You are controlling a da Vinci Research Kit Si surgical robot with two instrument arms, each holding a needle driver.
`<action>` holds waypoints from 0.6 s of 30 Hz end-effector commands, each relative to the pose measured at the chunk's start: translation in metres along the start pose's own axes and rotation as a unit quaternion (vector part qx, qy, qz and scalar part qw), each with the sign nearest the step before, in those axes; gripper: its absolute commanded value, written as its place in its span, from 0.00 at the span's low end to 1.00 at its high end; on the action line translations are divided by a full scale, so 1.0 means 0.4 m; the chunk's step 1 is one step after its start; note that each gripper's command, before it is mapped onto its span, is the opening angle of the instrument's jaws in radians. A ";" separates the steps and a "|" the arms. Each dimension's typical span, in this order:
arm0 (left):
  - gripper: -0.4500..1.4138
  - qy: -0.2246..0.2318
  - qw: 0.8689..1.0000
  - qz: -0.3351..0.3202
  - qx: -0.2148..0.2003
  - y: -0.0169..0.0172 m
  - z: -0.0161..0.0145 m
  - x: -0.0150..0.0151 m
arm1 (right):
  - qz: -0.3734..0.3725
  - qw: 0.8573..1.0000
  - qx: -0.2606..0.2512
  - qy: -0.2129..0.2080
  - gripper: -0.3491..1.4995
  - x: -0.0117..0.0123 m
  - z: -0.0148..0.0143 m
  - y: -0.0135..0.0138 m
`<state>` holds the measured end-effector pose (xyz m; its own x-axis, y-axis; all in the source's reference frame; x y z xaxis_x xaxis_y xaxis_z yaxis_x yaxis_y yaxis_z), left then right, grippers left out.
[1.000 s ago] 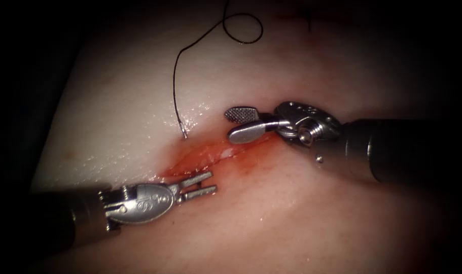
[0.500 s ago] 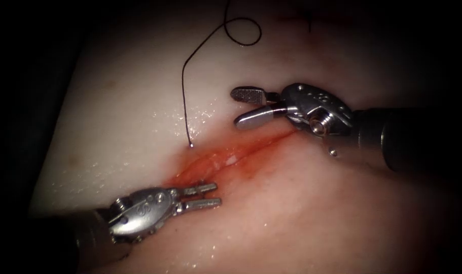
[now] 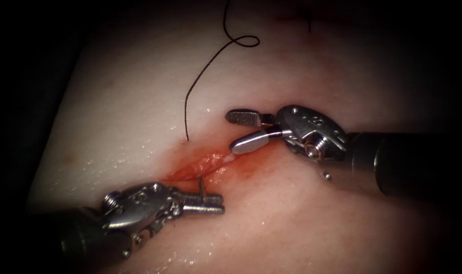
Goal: Wound Closure
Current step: Pull needle the rest of the way through flesh with left end-effector
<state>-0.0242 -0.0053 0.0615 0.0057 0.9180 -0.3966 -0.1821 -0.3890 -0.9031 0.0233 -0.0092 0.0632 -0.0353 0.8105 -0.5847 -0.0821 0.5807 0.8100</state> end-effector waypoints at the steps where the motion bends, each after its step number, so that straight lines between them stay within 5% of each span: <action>1: 0.00 0.001 1.000 0.000 -0.006 -0.0002 0.0015 0.0000 | 0.000 1.000 0.002 -0.005 0.55 -0.0006 0.0017 -0.0001; 5: 0.00 0.006 1.000 0.005 -0.017 0.0026 0.0011 0.0027 | 0.000 1.000 0.004 -0.010 0.56 -0.0011 0.0018 -0.0017; 9: 0.00 0.007 0.995 0.097 -0.026 0.0052 0.0007 0.0066 | 0.035 0.999 0.006 -0.011 0.53 -0.0015 0.0018 -0.0027; 14: 0.00 0.000 0.962 0.272 0.016 0.0069 0.0001 0.0109 | 0.091 0.996 0.005 -0.012 0.55 -0.0012 0.0012 -0.0022; 18: 0.00 -0.012 0.938 0.343 0.053 0.0071 -0.0005 0.0140 | 0.110 0.994 0.005 -0.013 0.51 -0.0008 0.0006 -0.0020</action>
<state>-0.0238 -0.0011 0.0561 -0.1809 0.4346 -0.8823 -0.2328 -0.8905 -0.3909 0.0227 -0.0101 0.0623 -0.0252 0.9233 -0.3832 -0.0672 0.3809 0.9222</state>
